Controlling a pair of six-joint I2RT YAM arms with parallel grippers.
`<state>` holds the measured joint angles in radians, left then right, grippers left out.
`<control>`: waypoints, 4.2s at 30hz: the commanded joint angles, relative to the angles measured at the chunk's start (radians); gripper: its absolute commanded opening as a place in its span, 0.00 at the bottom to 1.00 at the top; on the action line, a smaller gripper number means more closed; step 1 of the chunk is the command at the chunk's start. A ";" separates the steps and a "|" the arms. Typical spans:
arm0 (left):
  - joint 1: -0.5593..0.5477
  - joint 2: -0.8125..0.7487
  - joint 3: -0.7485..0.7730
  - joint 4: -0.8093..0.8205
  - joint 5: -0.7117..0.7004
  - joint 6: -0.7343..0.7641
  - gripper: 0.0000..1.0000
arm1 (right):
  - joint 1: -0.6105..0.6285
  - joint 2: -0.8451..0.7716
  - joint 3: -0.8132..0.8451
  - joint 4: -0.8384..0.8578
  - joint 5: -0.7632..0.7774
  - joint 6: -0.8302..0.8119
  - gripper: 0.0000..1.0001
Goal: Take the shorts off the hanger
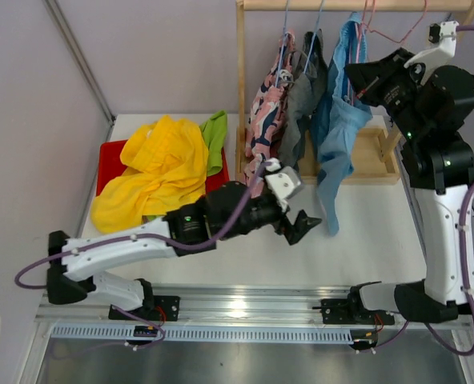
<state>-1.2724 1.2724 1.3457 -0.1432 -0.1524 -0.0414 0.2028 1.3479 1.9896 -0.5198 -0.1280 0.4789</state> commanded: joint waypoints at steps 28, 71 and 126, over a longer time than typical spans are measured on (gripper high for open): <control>-0.172 0.490 0.383 0.336 -0.462 0.176 0.00 | 0.024 -0.268 0.007 0.006 -0.006 0.069 0.00; 0.021 0.395 1.057 0.318 -0.941 1.004 0.00 | 0.119 -0.380 0.407 -0.626 0.080 0.081 0.00; 0.840 -0.430 -0.190 -0.208 -0.035 -0.155 0.99 | -0.069 0.224 0.207 -0.010 0.146 -0.099 0.00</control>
<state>-0.4297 0.8696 1.2182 -0.3470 -0.2092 -0.1757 0.1417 1.5478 2.1284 -0.6361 0.0425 0.3641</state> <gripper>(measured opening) 0.994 0.039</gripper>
